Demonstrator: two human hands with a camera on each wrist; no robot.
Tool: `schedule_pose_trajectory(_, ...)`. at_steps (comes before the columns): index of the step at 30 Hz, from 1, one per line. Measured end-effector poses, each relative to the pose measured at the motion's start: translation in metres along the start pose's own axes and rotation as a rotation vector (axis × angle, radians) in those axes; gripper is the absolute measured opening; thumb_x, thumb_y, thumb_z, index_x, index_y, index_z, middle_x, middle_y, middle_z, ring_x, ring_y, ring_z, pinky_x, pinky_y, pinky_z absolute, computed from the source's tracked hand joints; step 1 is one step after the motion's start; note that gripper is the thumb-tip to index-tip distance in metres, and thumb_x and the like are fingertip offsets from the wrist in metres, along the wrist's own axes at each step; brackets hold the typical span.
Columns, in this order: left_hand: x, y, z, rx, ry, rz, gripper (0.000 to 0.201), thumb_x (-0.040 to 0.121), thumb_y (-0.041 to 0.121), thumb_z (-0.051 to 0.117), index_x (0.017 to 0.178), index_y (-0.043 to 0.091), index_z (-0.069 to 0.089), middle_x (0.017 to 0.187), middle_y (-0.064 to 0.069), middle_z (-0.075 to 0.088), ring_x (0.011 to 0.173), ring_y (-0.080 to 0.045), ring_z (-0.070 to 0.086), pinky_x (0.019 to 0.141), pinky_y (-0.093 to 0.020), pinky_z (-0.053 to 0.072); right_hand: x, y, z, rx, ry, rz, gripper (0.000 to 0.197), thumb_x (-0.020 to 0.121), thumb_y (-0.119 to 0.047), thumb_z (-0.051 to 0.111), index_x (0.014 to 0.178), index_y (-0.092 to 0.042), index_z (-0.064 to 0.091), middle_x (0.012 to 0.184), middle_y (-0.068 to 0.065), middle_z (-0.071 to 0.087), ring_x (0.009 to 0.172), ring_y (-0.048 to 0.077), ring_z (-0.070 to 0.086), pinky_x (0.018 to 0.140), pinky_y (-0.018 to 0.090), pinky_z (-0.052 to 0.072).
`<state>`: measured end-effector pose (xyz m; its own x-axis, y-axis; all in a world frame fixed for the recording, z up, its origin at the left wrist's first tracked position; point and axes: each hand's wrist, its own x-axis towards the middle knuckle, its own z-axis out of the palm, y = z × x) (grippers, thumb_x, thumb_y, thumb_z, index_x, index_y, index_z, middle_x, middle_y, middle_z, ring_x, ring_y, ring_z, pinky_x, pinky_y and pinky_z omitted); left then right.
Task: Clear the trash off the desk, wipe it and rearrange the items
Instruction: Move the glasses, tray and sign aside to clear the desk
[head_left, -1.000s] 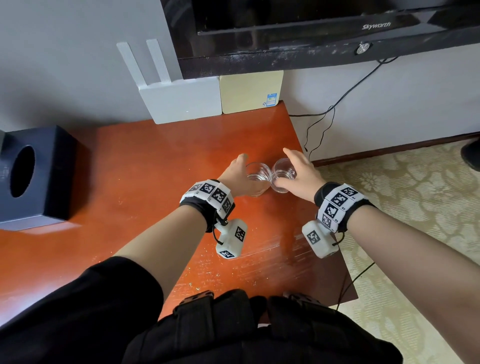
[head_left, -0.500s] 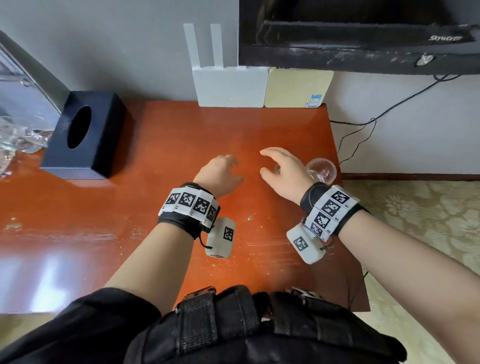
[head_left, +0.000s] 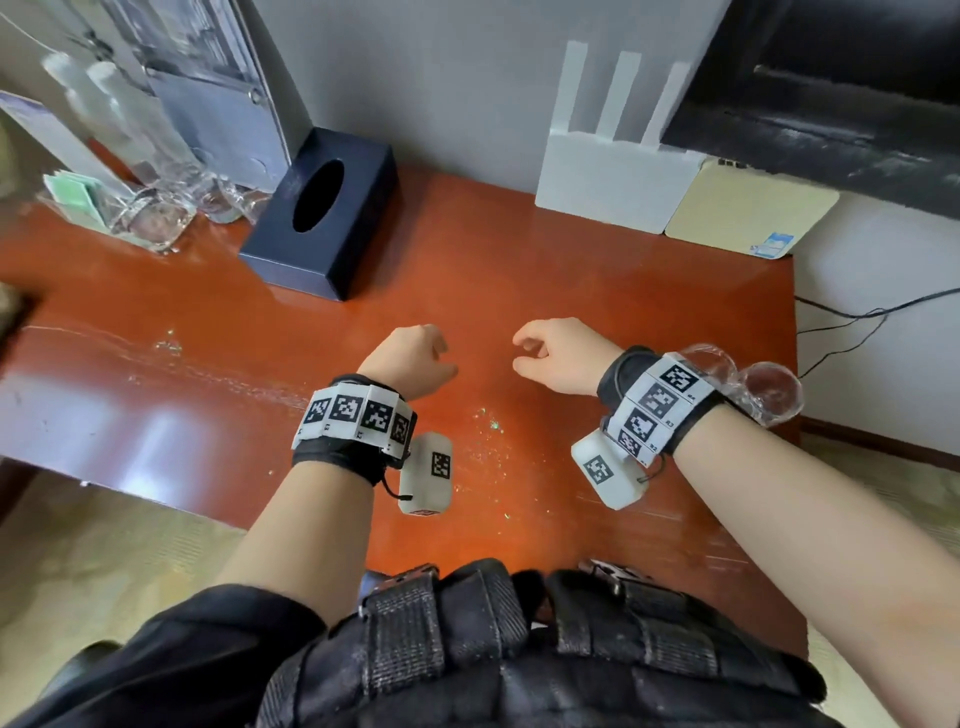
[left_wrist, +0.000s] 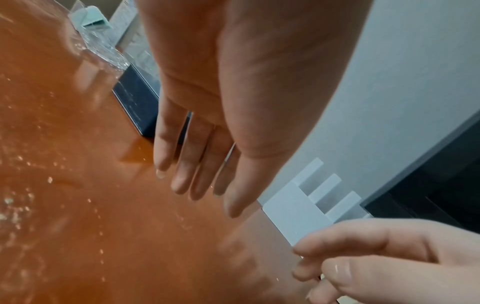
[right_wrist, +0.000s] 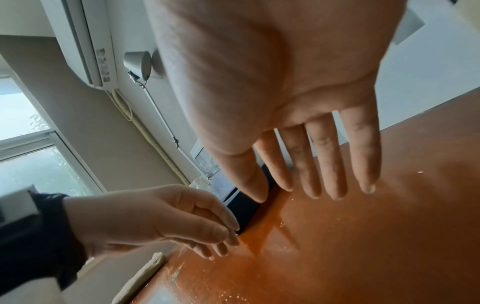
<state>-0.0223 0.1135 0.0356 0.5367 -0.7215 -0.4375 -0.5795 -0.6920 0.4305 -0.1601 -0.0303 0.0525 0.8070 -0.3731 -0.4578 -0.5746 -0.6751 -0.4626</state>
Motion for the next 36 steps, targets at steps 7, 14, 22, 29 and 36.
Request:
schedule_pose_trajectory(7, -0.002, -0.068, -0.037, -0.027, 0.014, 0.002, 0.034, 0.089, 0.029, 0.059, 0.118, 0.010, 0.057, 0.114, -0.006, 0.061, 0.103, -0.022, 0.058, 0.081, -0.027, 0.044, 0.034, -0.070, 0.012, -0.083, -0.065, 0.002, 0.037, 0.092, -0.033, 0.054, 0.125, -0.017, 0.055, 0.115, 0.001, 0.060, 0.101, 0.020, 0.058, 0.094, 0.037, 0.047)
schedule_pose_trajectory(14, 0.001, -0.147, -0.093, -0.055, 0.035, 0.047, 0.033, 0.088, 0.025, 0.058, 0.117, 0.010, 0.058, 0.112, -0.006, 0.063, 0.102, -0.022, 0.059, 0.085, -0.030, 0.047, 0.073, -0.153, 0.033, -0.091, -0.105, 0.034, 0.035, 0.092, -0.034, 0.056, 0.123, -0.018, 0.056, 0.114, 0.000, 0.060, 0.092, 0.016, 0.055, 0.086, 0.028, 0.046)
schedule_pose_trajectory(22, 0.010, -0.243, -0.156, -0.027, 0.011, 0.054, 0.035, 0.089, 0.029, 0.059, 0.119, 0.011, 0.057, 0.112, -0.006, 0.063, 0.102, -0.023, 0.059, 0.086, -0.035, 0.050, 0.127, -0.252, 0.053, -0.070, -0.069, 0.024, 0.039, 0.091, -0.033, 0.057, 0.127, -0.020, 0.052, 0.111, -0.003, 0.060, 0.084, 0.014, 0.056, 0.081, 0.028, 0.047)
schedule_pose_trajectory(29, 0.016, -0.306, -0.196, -0.050, 0.026, 0.032, 0.036, 0.088, 0.027, 0.059, 0.120, 0.011, 0.057, 0.110, -0.006, 0.064, 0.096, -0.021, 0.062, 0.082, -0.031, 0.051, 0.170, -0.320, 0.061, -0.087, -0.081, -0.023, 0.036, 0.091, -0.032, 0.056, 0.125, -0.018, 0.054, 0.113, 0.000, 0.060, 0.087, 0.015, 0.056, 0.080, 0.028, 0.047)
schedule_pose_trajectory(36, 0.033, -0.349, -0.232, -0.063, 0.071, 0.020, 0.035, 0.088, 0.025, 0.060, 0.120, 0.009, 0.058, 0.114, -0.008, 0.063, 0.103, -0.022, 0.058, 0.087, -0.031, 0.048, 0.208, -0.358, 0.061, -0.085, -0.037, -0.030, 0.038, 0.091, -0.032, 0.058, 0.125, -0.017, 0.055, 0.120, 0.002, 0.059, 0.096, 0.017, 0.057, 0.088, 0.030, 0.047)
